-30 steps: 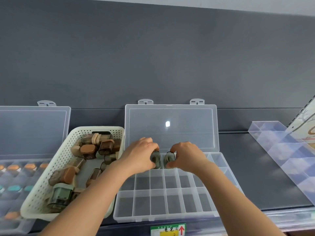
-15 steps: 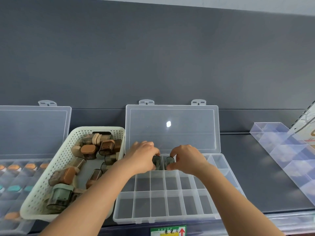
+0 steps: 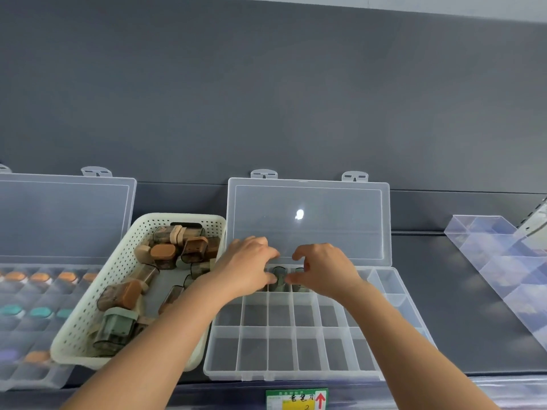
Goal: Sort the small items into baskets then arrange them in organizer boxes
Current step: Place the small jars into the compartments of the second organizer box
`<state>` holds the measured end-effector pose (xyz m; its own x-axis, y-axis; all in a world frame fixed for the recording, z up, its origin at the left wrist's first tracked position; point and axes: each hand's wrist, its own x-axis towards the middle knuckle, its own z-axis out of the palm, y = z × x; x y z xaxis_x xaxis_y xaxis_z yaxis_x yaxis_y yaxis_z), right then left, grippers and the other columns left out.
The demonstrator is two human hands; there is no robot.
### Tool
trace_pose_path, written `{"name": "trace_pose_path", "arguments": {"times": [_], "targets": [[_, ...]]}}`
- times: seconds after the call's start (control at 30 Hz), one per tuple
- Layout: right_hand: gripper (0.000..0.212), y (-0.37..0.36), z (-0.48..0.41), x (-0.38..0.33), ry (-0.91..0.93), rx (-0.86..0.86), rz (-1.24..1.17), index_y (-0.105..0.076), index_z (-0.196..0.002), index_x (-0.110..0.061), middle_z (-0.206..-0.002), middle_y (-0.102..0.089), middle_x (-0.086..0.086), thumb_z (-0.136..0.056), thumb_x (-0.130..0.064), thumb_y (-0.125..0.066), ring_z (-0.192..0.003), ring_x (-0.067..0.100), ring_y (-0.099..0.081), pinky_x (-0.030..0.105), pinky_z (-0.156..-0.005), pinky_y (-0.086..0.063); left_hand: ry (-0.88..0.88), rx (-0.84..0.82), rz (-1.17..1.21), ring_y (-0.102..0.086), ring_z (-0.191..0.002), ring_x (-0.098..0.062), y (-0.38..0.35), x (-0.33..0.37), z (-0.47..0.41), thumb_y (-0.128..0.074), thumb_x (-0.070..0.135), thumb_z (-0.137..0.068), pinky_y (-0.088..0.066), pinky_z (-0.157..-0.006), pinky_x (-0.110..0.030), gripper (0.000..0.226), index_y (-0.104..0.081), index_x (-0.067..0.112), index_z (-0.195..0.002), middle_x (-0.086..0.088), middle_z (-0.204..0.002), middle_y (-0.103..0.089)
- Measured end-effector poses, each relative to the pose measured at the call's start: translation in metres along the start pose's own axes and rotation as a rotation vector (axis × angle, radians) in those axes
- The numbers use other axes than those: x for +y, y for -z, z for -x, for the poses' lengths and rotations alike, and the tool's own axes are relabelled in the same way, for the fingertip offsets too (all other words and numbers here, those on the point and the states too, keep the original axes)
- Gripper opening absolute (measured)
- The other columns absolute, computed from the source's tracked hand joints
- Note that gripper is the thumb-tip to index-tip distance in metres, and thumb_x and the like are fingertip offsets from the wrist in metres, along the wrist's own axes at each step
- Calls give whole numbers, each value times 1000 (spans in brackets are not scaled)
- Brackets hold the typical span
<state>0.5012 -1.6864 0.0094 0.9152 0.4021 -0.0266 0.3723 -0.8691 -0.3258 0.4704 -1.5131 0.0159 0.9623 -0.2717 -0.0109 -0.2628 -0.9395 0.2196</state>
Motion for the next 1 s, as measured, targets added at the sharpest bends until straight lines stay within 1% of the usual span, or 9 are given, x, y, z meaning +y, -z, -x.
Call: {"name": "trace_pose_path", "arguments": {"times": [0.13, 0.23, 0.37, 0.47, 0.53, 0.67, 0.77, 0.87, 1.0], "targets": [[38, 3, -3, -39, 185, 37, -68, -66, -110, -21, -78, -62, -6, -82, -45, -69, -72, 13, -55, 28, -76, -52, 94, 83, 63, -48, -97, -9, 22, -24, 27, -63, 37, -88, -42, -79, -27, 40, -59, 26, -126, 10, -104, -54], [32, 1, -2, -78, 342, 22, -144, -68, -109, -20, -83, -64, -5, -83, -39, -69, -74, 13, -56, 27, -76, -50, 221, 78, 80, -48, -88, -2, 38, -53, 59, -65, 34, -87, -39, -71, -22, 35, -61, 30, -122, 17, -96, -51], [22, -11, 1, -122, 554, -77, -126, -70, -102, -18, -92, -66, 0, -83, -30, -68, -82, 16, -57, 32, -77, -50, 435, -48, 61, -53, -85, -1, 56, -89, 107, -69, 30, -85, -42, -77, -22, 30, -65, 29, -114, 20, -94, -54], [21, -26, 1, -149, 664, -170, -45, -71, -101, -21, -97, -65, 2, -84, -30, -65, -92, 20, -58, 36, -79, -51, 546, -159, -15, -60, -91, -9, 58, -103, 136, -73, 26, -81, -50, -83, -30, 25, -70, 27, -106, 11, -105, -65], [21, -36, 1, -162, 710, -202, 33, -70, -102, -23, -100, -65, 1, -84, -33, -66, -97, 20, -56, 36, -81, -51, 583, -185, -66, -57, -91, -12, 54, -106, 148, -74, 24, -79, -50, -82, -30, 30, -69, 26, -109, 6, -109, -64], [23, -49, -7, -171, 711, -123, 249, -66, -107, -21, -103, -62, 3, -85, -27, -62, -102, 24, -52, 38, -84, -50, 616, -202, -99, -53, -95, -17, 40, -105, 160, -78, 34, -74, -48, -77, -31, 48, -59, 22, -117, 1, -112, -54], [23, -51, -16, -173, 689, -69, 317, -63, -108, -21, -105, -59, 2, -85, -20, -59, -102, 23, -49, 34, -84, -46, 598, -147, -89, -51, -92, -16, 32, -105, 161, -79, 32, -73, -44, -72, -29, 45, -56, 22, -111, 4, -110, -50], [30, -45, -29, -169, 622, -59, 361, -61, -110, -22, -109, -58, 1, -84, -11, -52, -108, 24, -46, 35, -94, -39, 584, -97, 12, -46, -93, -12, 28, -108, 160, -77, 23, -75, -34, -66, -24, 44, -54, 26, -113, 9, -104, -37], [23, -35, -44, -162, 525, -112, 575, -63, -107, -21, -111, -61, 3, -85, -26, -59, -111, 25, -45, 38, -98, -34, 588, 56, 147, -44, -93, -7, 27, -111, 160, -72, 27, -78, -31, -64, -19, 36, -56, 31, -109, 15, -97, -39]]}}
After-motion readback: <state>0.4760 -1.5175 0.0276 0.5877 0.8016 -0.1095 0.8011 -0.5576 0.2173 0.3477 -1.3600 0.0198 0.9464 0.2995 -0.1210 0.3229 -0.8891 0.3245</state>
